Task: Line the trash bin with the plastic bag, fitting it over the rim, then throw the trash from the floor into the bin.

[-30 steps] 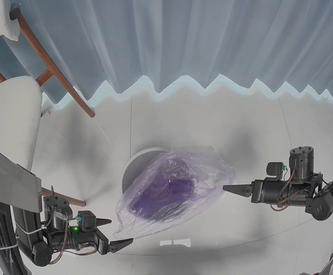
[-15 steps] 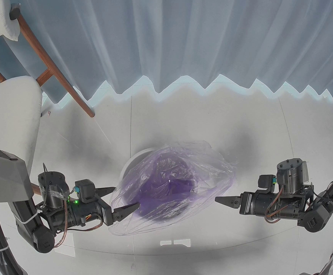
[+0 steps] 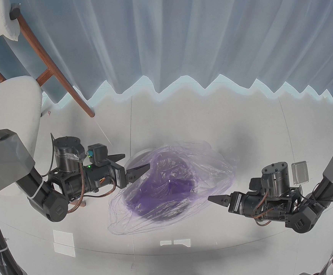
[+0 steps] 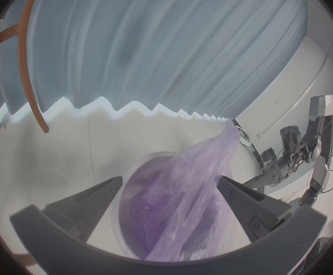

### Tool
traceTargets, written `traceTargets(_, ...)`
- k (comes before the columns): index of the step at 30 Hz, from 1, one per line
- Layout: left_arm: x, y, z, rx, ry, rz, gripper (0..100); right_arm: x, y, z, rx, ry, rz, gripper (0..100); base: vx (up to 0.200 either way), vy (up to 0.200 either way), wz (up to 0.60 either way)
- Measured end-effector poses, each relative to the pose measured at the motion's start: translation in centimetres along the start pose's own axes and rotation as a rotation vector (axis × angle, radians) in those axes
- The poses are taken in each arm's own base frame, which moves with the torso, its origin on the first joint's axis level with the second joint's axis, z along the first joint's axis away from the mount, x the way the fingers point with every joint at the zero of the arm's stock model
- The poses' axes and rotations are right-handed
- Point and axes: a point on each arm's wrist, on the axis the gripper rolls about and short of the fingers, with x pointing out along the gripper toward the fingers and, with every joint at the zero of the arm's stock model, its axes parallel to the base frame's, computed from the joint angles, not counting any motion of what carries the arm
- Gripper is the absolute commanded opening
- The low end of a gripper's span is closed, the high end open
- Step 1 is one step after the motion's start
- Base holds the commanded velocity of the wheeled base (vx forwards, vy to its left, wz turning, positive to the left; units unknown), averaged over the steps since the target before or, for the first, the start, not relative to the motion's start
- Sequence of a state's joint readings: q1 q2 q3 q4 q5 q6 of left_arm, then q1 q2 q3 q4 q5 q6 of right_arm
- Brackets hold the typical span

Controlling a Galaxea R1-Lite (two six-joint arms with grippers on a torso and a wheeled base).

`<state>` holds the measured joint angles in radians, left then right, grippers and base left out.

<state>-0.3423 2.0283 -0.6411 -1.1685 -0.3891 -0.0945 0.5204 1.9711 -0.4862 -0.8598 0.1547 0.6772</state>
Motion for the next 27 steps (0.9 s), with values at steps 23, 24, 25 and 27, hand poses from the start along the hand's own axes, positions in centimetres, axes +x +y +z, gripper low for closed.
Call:
traceTargets(23, 2.6, -0.9, -0.5, 0.000, 0.028, -0.052, 0, 5.9, 1.0, 1.2, 0.138, -0.112, -0.060, 0, 0.000, 0.000, 0.00)
traceTargets(24, 2.5, -0.5, -0.5, -0.005, 0.029, -0.039, 0, 5.8, 0.9, 1.3, 0.140, -0.116, -0.063, 0, 0.000, 0.000, 0.00)
traceTargets(25, 2.3, -0.1, -0.5, -0.010, 0.030, -0.029, 0, 5.7, 0.8, 1.5, 0.142, -0.119, -0.065, 0, 0.000, 0.000, 0.00)
traceTargets(27, 1.7, 0.7, -0.6, -0.026, 0.039, 0.000, 0, 5.6, 0.5, 2.1, 0.149, -0.137, -0.067, 0, 0.000, 0.000, 0.00)
